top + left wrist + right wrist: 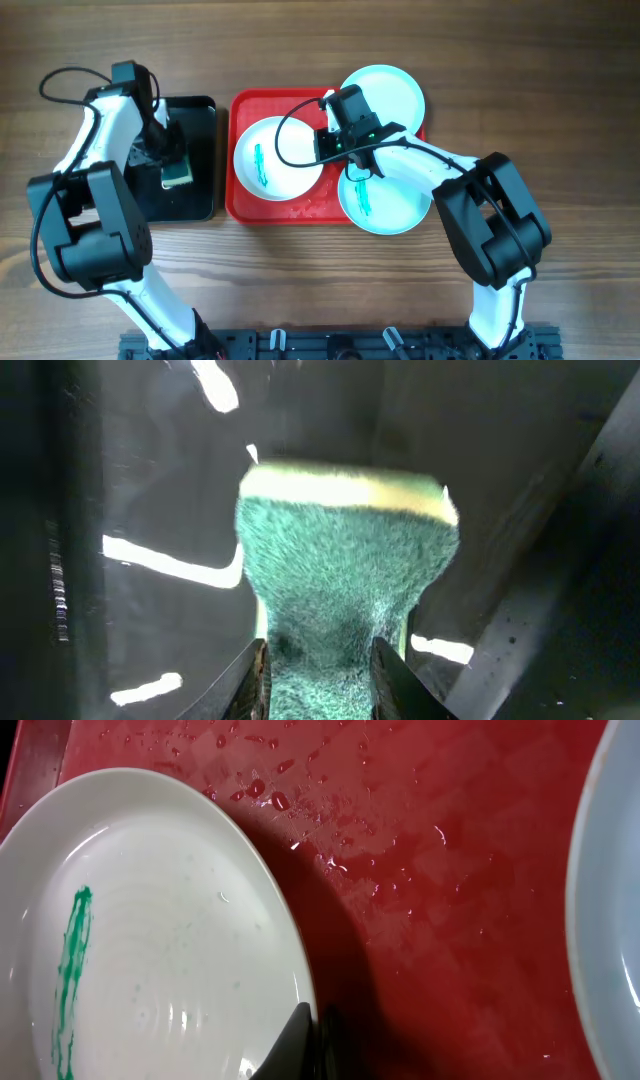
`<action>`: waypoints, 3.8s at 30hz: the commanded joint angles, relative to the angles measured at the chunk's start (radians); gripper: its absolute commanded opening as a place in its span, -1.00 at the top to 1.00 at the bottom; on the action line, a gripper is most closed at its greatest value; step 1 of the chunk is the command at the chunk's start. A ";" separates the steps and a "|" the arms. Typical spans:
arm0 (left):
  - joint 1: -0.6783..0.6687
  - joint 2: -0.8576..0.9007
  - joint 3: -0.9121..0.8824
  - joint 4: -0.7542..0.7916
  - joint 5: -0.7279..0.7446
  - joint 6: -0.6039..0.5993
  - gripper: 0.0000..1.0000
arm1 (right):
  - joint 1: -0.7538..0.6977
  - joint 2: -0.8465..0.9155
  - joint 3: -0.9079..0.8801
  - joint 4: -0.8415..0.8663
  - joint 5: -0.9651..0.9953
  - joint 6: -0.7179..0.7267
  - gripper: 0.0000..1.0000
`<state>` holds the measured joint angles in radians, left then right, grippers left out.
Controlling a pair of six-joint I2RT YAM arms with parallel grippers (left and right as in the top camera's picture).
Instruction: Clean dirty plates on tray and stack at the side
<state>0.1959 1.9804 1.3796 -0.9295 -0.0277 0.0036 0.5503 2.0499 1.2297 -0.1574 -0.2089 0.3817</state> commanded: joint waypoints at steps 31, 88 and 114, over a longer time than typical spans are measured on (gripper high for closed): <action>0.002 -0.232 0.137 -0.196 0.188 0.090 0.92 | -0.097 0.029 0.014 -0.058 -0.264 -0.042 0.91; -0.484 0.053 -0.019 0.306 0.411 -0.155 0.92 | -0.032 -0.012 0.016 -0.095 -0.081 0.010 0.91; -0.513 0.052 -0.018 0.030 0.398 -0.341 0.92 | -0.032 -0.012 0.016 -0.091 -0.084 0.011 0.91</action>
<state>-0.3008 2.0167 1.3800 -0.9016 0.2417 -0.5453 0.5247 2.0380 1.2407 -0.2501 -0.2955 0.3912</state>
